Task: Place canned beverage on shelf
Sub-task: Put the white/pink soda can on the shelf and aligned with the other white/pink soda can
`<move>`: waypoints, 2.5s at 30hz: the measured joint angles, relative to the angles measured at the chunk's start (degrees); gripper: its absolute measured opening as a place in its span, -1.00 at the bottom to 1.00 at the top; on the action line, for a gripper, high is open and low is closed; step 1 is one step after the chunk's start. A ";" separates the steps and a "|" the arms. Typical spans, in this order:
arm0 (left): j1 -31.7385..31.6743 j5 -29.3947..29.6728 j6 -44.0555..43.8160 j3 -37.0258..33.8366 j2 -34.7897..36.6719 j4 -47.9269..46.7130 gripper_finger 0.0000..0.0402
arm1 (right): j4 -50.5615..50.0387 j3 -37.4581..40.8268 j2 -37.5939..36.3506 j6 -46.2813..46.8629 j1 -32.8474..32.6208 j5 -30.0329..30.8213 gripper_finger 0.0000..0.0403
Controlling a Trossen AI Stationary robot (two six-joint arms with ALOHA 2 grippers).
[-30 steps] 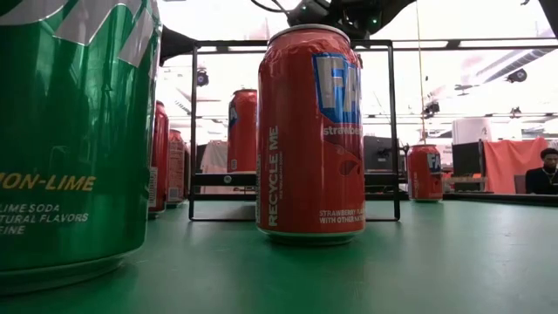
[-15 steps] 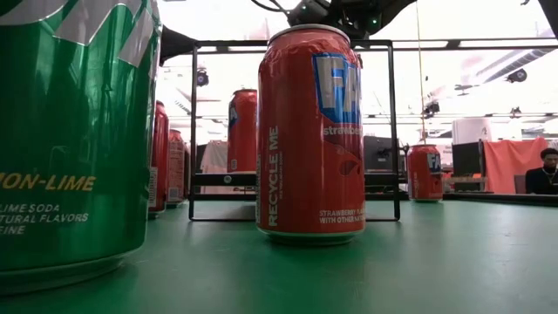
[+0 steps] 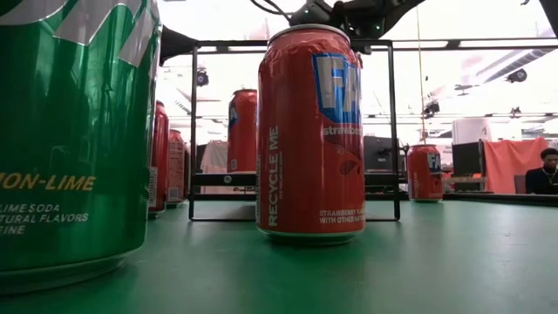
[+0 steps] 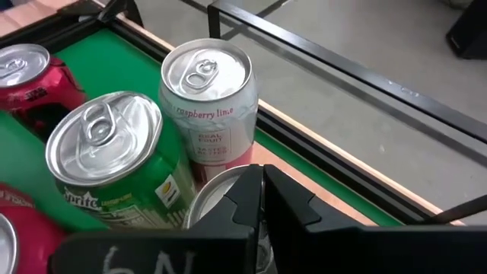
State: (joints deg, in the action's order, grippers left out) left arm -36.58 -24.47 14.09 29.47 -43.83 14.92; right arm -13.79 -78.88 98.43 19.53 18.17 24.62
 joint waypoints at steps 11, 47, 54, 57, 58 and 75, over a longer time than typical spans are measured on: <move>-0.01 0.00 0.00 0.00 0.00 0.00 -1.00 | 0.65 0.20 0.00 3.57 0.11 1.16 -0.96; -0.01 0.05 0.20 0.00 -0.07 -0.04 -1.00 | -16.37 -4.62 -0.11 2.99 -4.17 -3.16 -0.96; -0.01 0.05 0.20 0.00 -0.07 -0.02 -1.00 | -12.90 -4.60 -0.04 2.92 -3.82 -2.14 -0.96; -0.01 0.05 0.19 0.00 -0.07 -0.02 -1.00 | -11.07 -4.60 -0.04 2.33 -3.35 -2.10 -0.96; 0.00 0.05 0.17 0.00 -0.07 0.00 -1.00 | -10.63 -4.60 -0.04 2.27 -3.07 -2.09 -0.96; -0.01 0.11 -0.04 -0.02 -0.07 0.24 -1.00 | -22.56 -4.58 -6.22 1.98 -0.18 -9.18 -0.96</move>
State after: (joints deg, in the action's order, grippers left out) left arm -36.60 -24.36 14.04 29.45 -43.90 15.16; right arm -36.35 -83.46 92.21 21.51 17.99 15.44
